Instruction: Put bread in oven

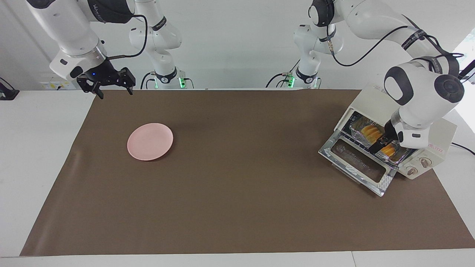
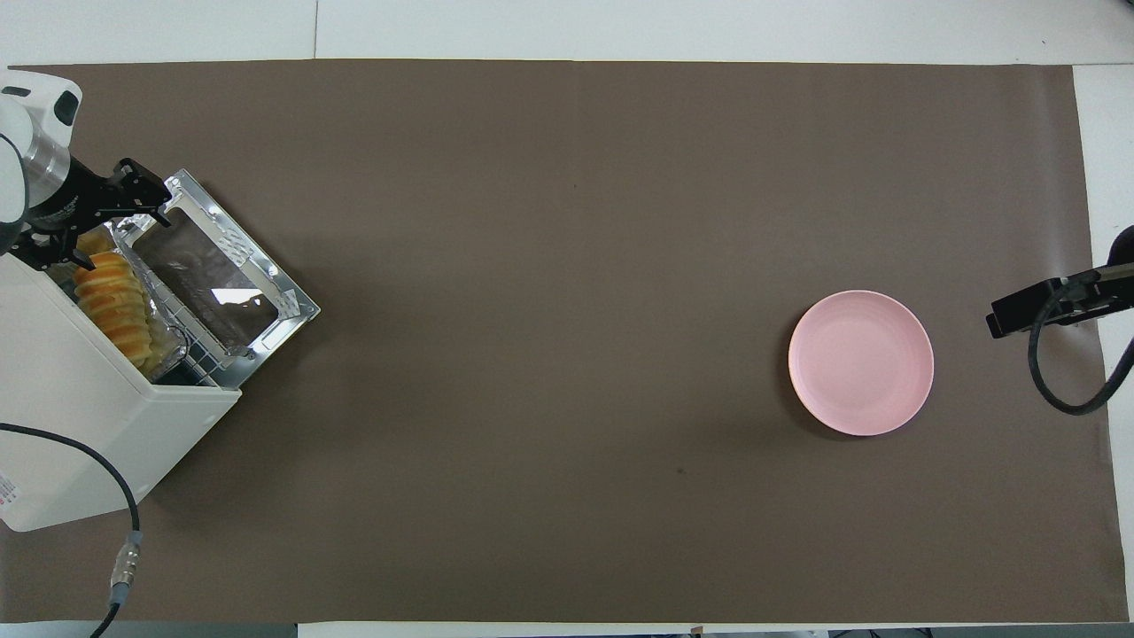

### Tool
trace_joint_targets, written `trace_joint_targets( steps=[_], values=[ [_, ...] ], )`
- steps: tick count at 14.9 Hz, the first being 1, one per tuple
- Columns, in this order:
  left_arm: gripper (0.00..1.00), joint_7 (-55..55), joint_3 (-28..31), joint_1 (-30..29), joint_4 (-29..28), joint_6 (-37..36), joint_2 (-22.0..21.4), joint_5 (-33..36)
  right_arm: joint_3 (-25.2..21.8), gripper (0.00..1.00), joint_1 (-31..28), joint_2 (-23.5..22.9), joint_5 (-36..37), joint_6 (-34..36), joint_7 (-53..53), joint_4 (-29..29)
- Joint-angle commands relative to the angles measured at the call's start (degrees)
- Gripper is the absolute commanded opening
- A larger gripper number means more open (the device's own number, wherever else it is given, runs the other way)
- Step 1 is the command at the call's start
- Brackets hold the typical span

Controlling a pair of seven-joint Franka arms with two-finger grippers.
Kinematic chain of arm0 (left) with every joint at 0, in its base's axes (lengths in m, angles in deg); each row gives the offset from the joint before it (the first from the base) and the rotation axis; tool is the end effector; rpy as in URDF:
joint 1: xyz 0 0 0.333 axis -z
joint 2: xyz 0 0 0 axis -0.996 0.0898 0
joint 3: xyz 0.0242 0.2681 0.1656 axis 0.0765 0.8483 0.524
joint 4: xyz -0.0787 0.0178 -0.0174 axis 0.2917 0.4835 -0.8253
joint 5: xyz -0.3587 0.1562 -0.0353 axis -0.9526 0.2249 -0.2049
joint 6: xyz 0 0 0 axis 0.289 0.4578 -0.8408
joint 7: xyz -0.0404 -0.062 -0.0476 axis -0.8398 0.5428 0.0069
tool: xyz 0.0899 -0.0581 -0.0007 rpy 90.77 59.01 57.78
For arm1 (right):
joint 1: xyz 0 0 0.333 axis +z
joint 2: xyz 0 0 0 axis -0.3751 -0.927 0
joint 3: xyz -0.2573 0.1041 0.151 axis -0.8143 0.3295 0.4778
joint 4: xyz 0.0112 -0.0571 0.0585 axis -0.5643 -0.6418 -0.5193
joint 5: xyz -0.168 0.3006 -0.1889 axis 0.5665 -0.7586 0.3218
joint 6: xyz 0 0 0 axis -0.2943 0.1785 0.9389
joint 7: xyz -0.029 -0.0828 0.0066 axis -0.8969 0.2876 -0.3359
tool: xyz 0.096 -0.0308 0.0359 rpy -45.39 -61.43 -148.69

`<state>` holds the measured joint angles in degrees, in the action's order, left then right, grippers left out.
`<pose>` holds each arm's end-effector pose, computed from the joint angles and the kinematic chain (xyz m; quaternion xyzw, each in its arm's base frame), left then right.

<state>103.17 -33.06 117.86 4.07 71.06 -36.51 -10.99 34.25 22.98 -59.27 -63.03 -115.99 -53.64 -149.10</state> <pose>0.6366 0.0258 0.4888 -0.9737 -0.2132 0.0623 0.0514 0.5271 -0.0122 0.6105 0.9939 0.0825 -0.0725 0.0017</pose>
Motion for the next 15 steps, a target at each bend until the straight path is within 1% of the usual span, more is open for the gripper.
trace_joint_targets(
  steps=[1,3,4,6,8,9,11,13,14,15],
  values=[
    [1.0,-10.6,0.7,0.2,-0.8,-6.1,-5.3,0.6,0.6,1.0,-0.8,1.2,0.5,-0.3,0.9,-1.3],
    [1.0,-20.1,0.7,0.2,-0.9,-11.2,-7.6,0.9,0.6,1.0,-0.8,1.2,0.5,-0.3,0.9,-1.3],
    [1.0,-21.9,0.8,0.2,-1.1,-13.8,-8.4,1.0,0.6,1.0,-0.8,1.2,0.5,-0.3,0.9,-1.3],
    [1.0,-21.6,0.7,0.6,-1.0,-14.8,-10.0,1.1,0.6,1.0,-0.8,1.2,0.5,-0.3,0.9,-1.3],
    [1.0,-21.9,-1.4,-1.0,-0.8,-17.0,-11.3,1.1,0.6,1.0,-0.8,1.2,0.5,-0.3,0.9,-1.3],
    [1.0,-22.1,-4.9,-4.8,-0.8,-17.2,-11.5,1.1,0.6,1.0,-0.8,1.2,0.5,-0.3,0.9,-1.3],
    [1.0,-21.9,-19.6,-19.1,-0.7,-17.3,-13.5,2.4,0.6,1.0,-0.8,1.2,0.5,-0.3,0.9,-1.3],
    [1.0,-21.1,-32.9,-30.1,-1.2,-16.8,-14.8,6.3,0.6,1.0,-0.8,1.2,0.5,-0.3,0.9,-1.3],
    [1.0,-19.6,-38.2,-33.9,-1.9,-16.6,-15.3,7.8,0.6,1.0,-0.8,1.2,0.5,-0.3,0.9,-1.3],
    [1.0,-17.2,-41.9,-36.2,-2.0,-16.0,-15.2,8.9,0.6,1.0,-0.8,1.2,0.5,-0.3,0.9,-1.3]
  ],
)
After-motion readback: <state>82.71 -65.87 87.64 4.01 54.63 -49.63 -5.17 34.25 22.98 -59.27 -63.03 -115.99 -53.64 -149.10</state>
